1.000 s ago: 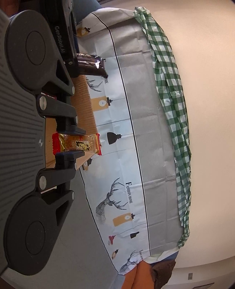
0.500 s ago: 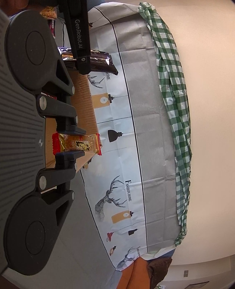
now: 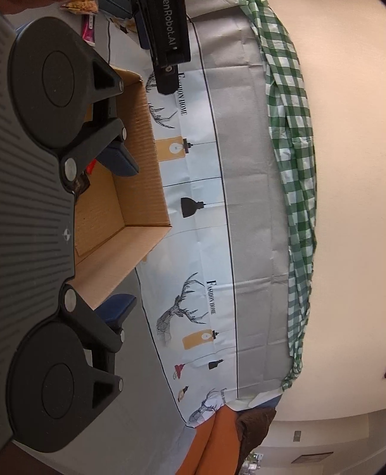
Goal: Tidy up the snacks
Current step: 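Open both grippers to drop the chocolate bar and packet into the box, then move left gripper to the clear cracker bag while right gripper moves to the purple tube snack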
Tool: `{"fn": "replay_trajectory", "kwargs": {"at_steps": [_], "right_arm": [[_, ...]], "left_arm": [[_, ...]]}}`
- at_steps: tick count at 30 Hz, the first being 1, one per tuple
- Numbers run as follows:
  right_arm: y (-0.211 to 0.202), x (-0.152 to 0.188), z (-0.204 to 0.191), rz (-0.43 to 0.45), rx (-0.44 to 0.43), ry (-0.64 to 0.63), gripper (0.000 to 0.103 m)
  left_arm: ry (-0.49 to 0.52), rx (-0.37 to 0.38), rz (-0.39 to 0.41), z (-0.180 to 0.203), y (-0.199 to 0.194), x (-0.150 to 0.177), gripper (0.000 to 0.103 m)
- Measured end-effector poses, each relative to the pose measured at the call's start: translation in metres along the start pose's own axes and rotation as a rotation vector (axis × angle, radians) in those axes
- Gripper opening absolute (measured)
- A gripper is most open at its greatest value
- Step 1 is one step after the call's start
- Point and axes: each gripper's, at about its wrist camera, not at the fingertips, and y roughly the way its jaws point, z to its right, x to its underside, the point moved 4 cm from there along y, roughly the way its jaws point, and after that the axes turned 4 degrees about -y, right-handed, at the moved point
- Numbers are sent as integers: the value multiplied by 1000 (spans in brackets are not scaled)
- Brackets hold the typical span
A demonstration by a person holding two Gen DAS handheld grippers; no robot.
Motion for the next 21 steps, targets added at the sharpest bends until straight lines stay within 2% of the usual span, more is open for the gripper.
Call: {"fn": "replay_trajectory", "kwargs": {"at_steps": [5,7,8,10,13,17,19,21], "right_arm": [[-3,1,-4,29,6,-1,86],[-6,1,-7,53,-7,-7,80],[-7,1,-8,56,-17,-9,78],[-8,1,-10,65,-37,1,72],[-11,0,-14,88,-53,16,72],[-12,1,-25,84,-104,13,72],[-13,2,-32,78,-137,3,72],[-14,2,-39,71,-170,-8,72]], "left_arm": [[-22,-31,-28,-22,2,-9,74],[-87,-41,-54,-39,5,-12,72],[-139,-41,-60,-51,6,-15,67],[-239,-66,-66,-74,9,-20,65],[-356,-149,-69,-114,14,-27,65],[-529,-321,-54,-176,12,-32,66],[-629,-409,-51,-204,7,-30,69],[-733,-499,-49,-233,0,-25,78]]}}
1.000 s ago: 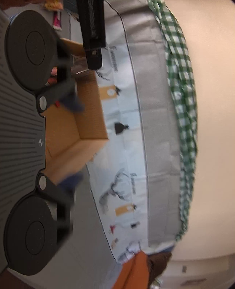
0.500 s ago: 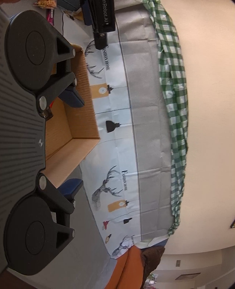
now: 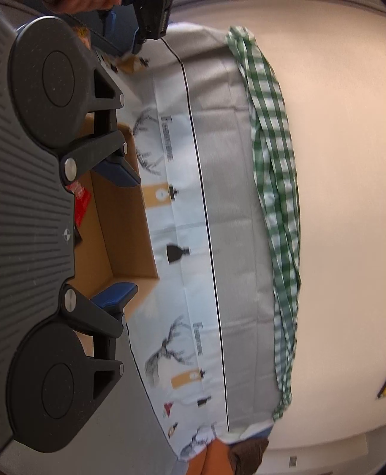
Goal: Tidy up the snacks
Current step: 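Move left gripper to the clear cracker bag while right gripper moves to the purple tube snack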
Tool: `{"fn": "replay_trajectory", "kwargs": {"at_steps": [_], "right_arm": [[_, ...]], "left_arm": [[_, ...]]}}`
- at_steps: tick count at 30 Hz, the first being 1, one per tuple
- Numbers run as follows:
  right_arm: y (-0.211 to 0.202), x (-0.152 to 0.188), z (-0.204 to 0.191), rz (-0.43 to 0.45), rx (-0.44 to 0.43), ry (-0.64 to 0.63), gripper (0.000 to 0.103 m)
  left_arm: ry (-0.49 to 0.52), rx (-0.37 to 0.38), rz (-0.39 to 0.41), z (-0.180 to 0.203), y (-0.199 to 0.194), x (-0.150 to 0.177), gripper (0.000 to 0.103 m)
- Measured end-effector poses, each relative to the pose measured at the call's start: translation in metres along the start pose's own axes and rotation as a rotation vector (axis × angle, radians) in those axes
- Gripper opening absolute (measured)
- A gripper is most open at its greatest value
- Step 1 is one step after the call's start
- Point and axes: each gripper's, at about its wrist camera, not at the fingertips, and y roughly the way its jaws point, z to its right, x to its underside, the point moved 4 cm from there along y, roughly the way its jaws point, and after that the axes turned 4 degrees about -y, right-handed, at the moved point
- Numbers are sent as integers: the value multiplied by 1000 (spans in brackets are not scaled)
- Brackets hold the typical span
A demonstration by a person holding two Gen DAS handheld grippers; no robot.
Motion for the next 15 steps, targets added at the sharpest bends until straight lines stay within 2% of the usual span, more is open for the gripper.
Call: {"fn": "replay_trajectory", "kwargs": {"at_steps": [3,6,10,15], "right_arm": [[3,3,-12,-34,-42,-18,72],[7,5,-21,-56,-61,-31,72],[11,7,-32,-85,-96,-35,74],[17,12,-52,-113,-136,-78,75]], "left_arm": [[-148,-108,4,-33,8,-15,84],[-287,-177,-30,-61,20,-24,87],[-367,-241,-64,-80,36,-27,87],[-429,-244,-82,-95,50,-35,87]]}}
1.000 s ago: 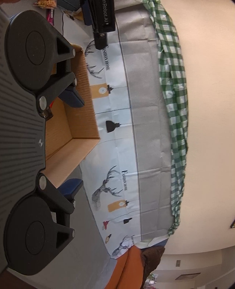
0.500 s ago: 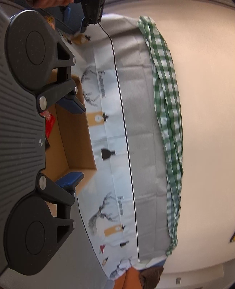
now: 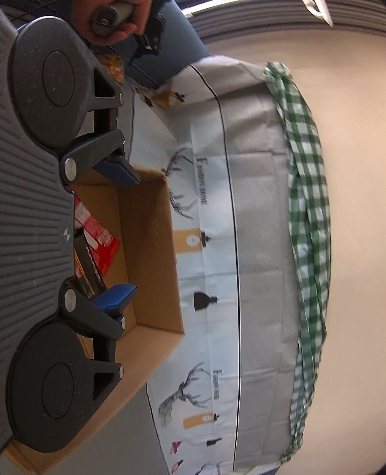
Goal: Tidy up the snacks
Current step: 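Move left gripper to the clear cracker bag while right gripper moves to the purple tube snack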
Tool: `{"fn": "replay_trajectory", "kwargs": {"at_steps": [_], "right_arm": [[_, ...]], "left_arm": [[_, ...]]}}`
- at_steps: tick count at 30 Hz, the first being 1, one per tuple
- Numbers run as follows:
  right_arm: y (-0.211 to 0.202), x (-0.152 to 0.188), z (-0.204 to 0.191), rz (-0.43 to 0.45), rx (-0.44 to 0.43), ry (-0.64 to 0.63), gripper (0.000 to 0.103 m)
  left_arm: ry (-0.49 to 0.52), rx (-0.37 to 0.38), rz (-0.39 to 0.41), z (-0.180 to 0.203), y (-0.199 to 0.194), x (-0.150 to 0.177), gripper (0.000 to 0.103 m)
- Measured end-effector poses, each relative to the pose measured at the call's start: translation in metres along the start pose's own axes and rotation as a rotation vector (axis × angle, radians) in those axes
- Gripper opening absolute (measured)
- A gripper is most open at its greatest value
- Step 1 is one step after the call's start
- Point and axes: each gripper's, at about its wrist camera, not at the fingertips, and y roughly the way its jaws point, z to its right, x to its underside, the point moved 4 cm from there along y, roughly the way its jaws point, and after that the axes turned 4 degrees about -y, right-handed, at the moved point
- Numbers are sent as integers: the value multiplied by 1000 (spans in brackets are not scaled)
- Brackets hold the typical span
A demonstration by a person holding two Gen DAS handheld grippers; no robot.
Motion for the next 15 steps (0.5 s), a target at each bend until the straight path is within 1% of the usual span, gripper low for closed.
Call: {"fn": "replay_trajectory", "kwargs": {"at_steps": [2,4,7,8,9,10,12,13,14,15], "right_arm": [[1,1,-8,-2,-16,-26,75],[2,2,-17,-3,-36,-56,75],[3,2,-27,2,-65,-101,75],[4,3,-30,4,-70,-115,75],[4,3,-33,6,-72,-126,75],[5,2,-35,8,-74,-134,75],[5,2,-37,12,-83,-140,74],[6,1,-38,12,-86,-142,74],[7,1,-39,6,-90,-143,74],[9,0,-39,-4,-96,-140,71]], "left_arm": [[-14,-6,-11,-2,5,-1,87],[-6,-15,-10,-2,8,-2,87],[14,-12,13,0,7,-5,82],[24,-8,20,0,6,-5,76],[33,-6,26,0,5,-7,68],[39,-1,28,1,4,-9,66],[38,16,31,-1,-1,-11,48],[32,26,32,-3,-4,-11,43],[19,34,31,-5,-7,-12,31],[7,40,32,-7,-10,-14,27]]}}
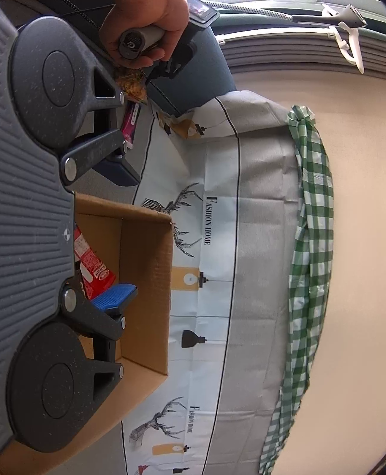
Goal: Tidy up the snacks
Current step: 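Move left gripper to the clear cracker bag while right gripper moves to the purple tube snack, then close right gripper on the purple tube snack while left gripper closes on the cracker bag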
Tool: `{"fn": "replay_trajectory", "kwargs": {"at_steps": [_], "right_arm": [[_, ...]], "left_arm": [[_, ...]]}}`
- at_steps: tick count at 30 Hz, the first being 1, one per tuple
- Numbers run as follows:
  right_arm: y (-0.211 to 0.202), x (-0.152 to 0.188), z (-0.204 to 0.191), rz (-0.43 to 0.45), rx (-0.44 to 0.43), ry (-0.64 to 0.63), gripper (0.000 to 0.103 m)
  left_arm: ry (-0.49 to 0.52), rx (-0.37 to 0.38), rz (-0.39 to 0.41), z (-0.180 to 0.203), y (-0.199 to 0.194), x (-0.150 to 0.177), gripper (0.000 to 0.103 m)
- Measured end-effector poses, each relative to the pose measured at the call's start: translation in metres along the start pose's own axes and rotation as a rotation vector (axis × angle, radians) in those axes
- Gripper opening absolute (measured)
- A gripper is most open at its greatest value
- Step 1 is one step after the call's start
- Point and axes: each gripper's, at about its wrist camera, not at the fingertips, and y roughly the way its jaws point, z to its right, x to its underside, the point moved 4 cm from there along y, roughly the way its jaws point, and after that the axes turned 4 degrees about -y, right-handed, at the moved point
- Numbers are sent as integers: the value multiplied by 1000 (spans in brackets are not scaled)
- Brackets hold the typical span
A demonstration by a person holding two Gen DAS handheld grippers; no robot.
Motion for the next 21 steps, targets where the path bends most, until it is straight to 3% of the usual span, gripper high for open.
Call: {"fn": "replay_trajectory", "kwargs": {"at_steps": [4,6,12,14,16,18,21], "right_arm": [[13,-13,-3,-62,-76,53,32],[27,-25,-11,-105,-95,37,24],[94,-69,-60,-239,-236,-74,25],[120,-77,-84,-281,-281,-150,31],[146,-78,-107,-321,-327,-220,49],[170,-75,-129,-344,-367,-299,58],[204,-60,-155,-363,-389,-431,65]], "left_arm": [[-58,15,-5,-11,-10,-4,25],[-84,26,-2,-16,-15,-6,25],[-135,36,-12,-27,-25,-7,24],[-150,39,-12,-33,-30,-10,24],[-159,38,-16,-33,-24,-19,24],[-164,36,-19,-36,-26,-20,24],[-168,34,-25,-40,-27,-22,24]]}}
